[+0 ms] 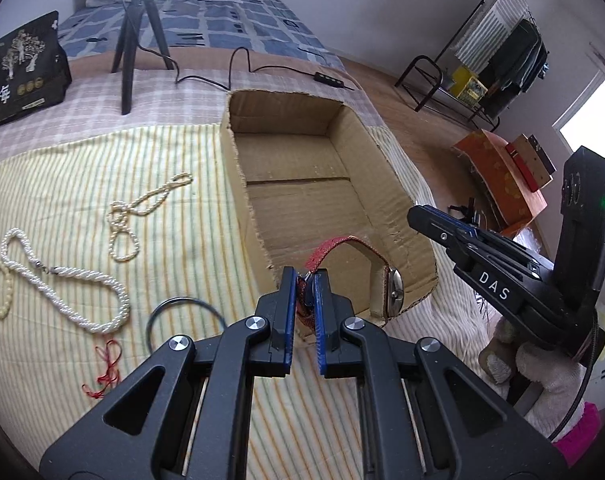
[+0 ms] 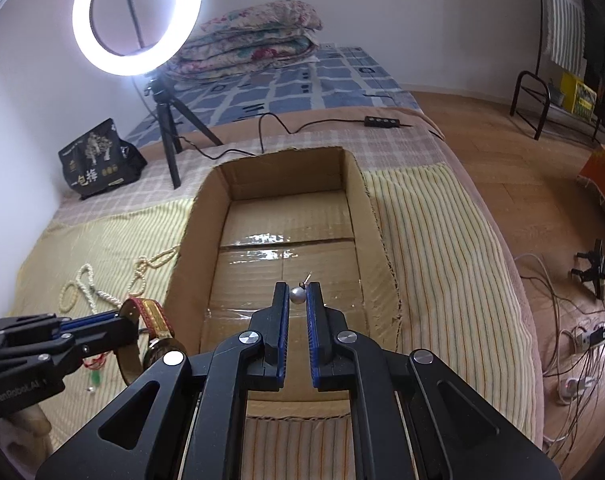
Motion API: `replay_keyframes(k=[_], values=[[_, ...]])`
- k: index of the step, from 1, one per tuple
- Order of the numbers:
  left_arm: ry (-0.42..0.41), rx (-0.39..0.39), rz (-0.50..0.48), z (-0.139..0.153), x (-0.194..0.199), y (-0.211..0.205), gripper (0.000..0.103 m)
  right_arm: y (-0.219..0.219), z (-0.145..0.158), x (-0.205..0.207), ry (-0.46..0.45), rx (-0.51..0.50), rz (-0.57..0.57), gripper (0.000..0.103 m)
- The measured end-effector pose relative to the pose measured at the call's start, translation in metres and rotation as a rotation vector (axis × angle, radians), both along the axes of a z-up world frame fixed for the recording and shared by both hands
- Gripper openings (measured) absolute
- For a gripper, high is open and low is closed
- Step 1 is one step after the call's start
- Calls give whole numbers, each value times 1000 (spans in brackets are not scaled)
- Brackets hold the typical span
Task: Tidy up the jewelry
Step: 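Carry the watch with the left gripper into the cardboard box, then open the left gripper to drop the watch and withdraw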
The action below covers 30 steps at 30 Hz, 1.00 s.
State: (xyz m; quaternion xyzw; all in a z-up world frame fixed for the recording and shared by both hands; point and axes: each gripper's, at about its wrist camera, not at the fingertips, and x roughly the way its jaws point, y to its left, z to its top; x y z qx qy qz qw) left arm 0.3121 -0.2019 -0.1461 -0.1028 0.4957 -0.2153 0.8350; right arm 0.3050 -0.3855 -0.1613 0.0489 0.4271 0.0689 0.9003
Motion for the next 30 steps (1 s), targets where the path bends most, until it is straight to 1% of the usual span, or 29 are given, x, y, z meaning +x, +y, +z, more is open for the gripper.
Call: replay_keyframes(k=[2, 3, 5, 7, 9, 10, 21, 29, 30], values=[[-3, -3, -8, -1, 1, -4, 6, -3, -1, 0, 3, 8, -10, 7], [-3, 0, -14, -2, 1, -5, 9, -4, -1, 0, 2, 7, -15, 7], [0, 0, -24, -2, 1, -7, 10, -5, -1, 0, 2, 7, -20, 7], [-7, 11, -32, 0, -1, -9, 18, -4, 0, 0, 3, 4, -25, 16], [-21, 20, -30, 3, -4, -9, 25, -3, 1, -1, -6, -1, -32, 37], [-23, 22, -28, 4, -4, -7, 25, -3, 3, -2, -14, -1, -34, 39], [-56, 46, 8, 18, -13, 26, 25, 2, 15, -7, -45, -9, -35, 39], [-103, 89, 20, 32, -27, 56, 25, 20, 30, -16, -80, -28, -9, 39], [-110, 95, 24, 33, -27, 60, 29, 24, 33, -18, -87, -30, -3, 39]])
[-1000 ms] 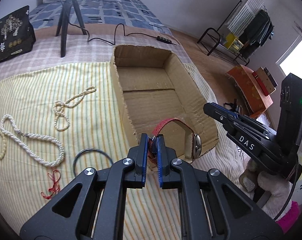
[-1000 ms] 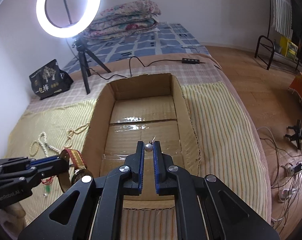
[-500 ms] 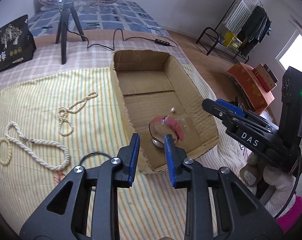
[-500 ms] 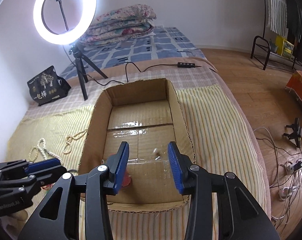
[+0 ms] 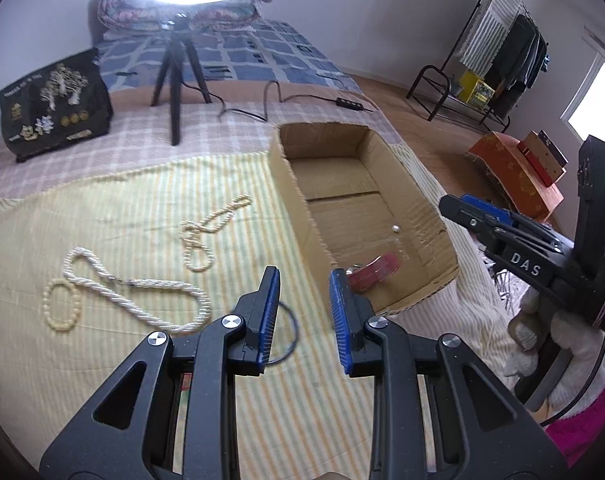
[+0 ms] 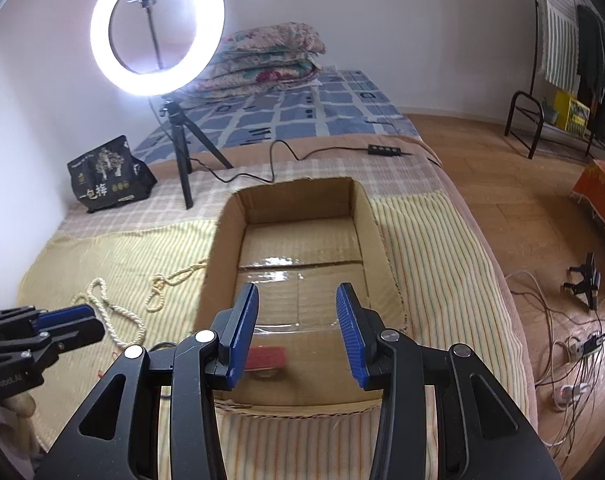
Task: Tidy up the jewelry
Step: 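Open the left gripper to drop the watch and withdraw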
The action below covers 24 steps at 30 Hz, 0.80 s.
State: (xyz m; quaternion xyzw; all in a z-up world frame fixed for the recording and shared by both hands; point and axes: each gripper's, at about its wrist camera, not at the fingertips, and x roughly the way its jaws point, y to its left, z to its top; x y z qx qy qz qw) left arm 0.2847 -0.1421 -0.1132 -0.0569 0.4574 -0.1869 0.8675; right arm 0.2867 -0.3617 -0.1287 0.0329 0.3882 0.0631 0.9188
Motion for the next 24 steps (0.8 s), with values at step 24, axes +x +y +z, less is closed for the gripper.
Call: replay_keyframes(k=[24], values=[[74, 13, 302, -15, -3, 213, 54, 137, -14, -62, 16, -42, 331, 55]])
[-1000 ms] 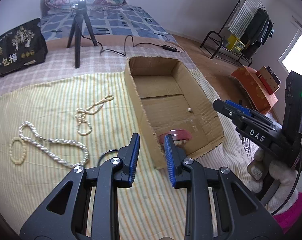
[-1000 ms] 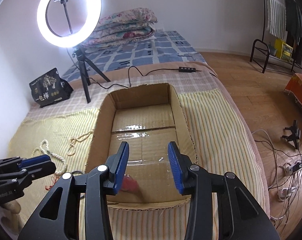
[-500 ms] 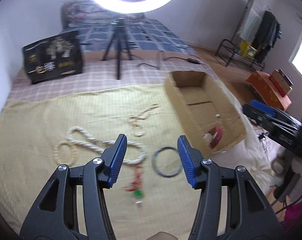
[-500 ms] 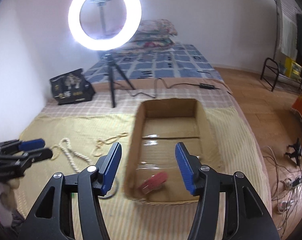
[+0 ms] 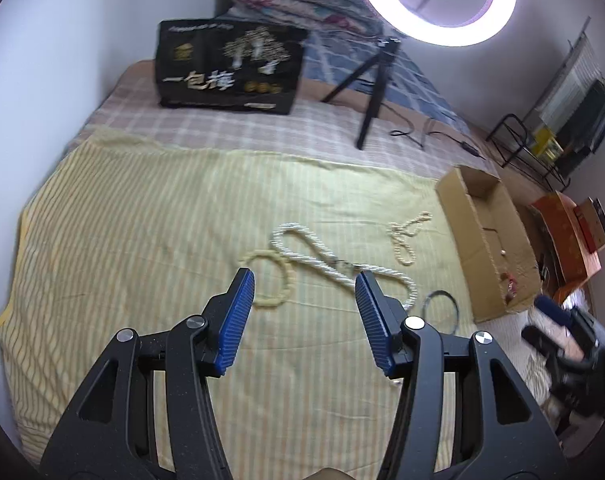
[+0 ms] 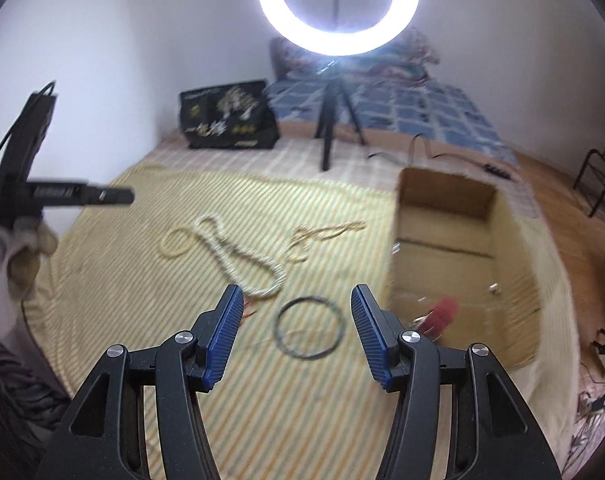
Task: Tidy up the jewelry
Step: 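Open the left gripper to drop the watch and withdraw, then grasp the cream bead bracelet with the left gripper while the right grasps the jade pendant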
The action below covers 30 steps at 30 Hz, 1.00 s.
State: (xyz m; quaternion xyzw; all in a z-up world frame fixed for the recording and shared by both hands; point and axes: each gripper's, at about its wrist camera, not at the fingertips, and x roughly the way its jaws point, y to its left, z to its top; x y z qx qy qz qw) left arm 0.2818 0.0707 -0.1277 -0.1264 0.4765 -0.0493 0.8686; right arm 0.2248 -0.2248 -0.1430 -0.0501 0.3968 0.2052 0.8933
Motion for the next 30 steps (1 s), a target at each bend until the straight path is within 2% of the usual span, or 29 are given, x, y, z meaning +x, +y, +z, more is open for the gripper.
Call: replay_keyframes(k=[5, 8, 14, 19, 24, 30], values=[[76, -22, 38, -26, 11, 21, 54, 18, -17, -7, 64, 11, 39, 55], [122, -35, 49, -42, 17, 28, 48, 32, -31, -10, 103, -8, 66, 55], [168, -47, 73, -61, 24, 39, 43, 52, -56, -14, 176, -29, 124, 55], [209, -72, 94, -77, 33, 46, 39, 58, -69, -4, 224, -20, 123, 54], [231, -83, 97, -86, 43, 42, 38, 56, -75, 7, 273, 21, 103, 46], [251, -68, 90, -96, 54, 31, 34, 61, -84, 14, 319, 21, 114, 35]])
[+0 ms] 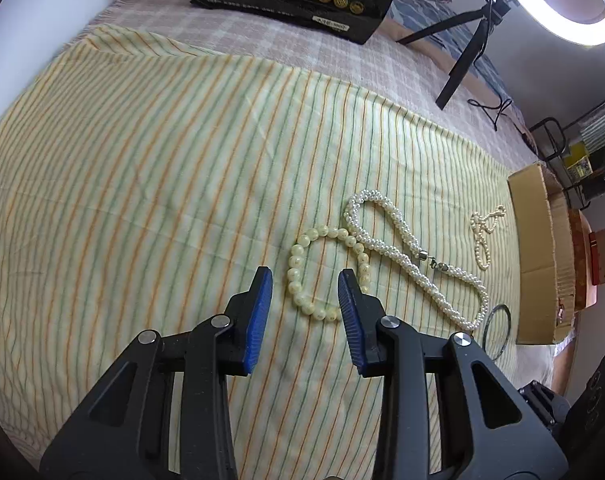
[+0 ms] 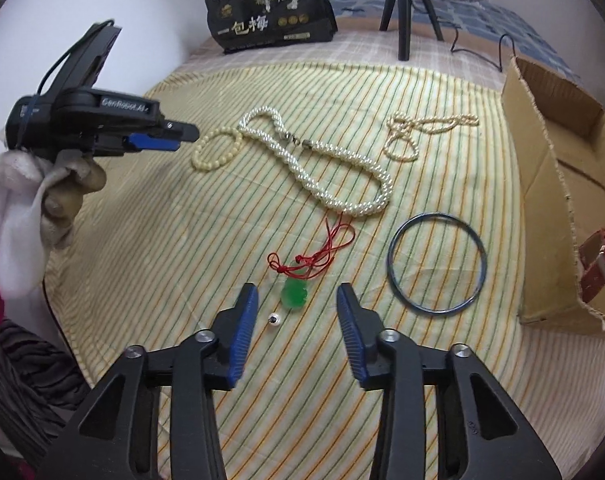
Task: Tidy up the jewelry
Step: 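Grasp the cream bead bracelet with the left gripper while the right grasps the jade pendant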
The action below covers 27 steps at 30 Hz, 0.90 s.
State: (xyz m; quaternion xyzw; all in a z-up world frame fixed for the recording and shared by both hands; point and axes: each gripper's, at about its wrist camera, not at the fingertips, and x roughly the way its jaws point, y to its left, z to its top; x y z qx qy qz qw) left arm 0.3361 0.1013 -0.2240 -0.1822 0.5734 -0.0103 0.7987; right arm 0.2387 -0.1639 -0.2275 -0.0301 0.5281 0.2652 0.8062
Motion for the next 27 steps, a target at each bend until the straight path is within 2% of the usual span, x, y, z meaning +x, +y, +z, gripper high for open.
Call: replay_keyframes(k=[10, 17, 22, 24, 27], values=[[30, 25, 2, -17, 12, -5, 30, 9, -11, 10, 43, -4, 7, 33], [34, 38, 1, -20, 16, -5, 24, 25, -17, 16, 42, -58, 29, 32], [32, 59, 16, -22, 18, -4, 8, 33, -22, 18, 22, -119, 42, 23], [30, 54, 24, -22, 17, -1, 6, 32, -22, 18, 15, -126, 39, 14], [26, 49, 26, -22, 15, 1, 6, 29, -22, 20, 22, -108, 27, 12]])
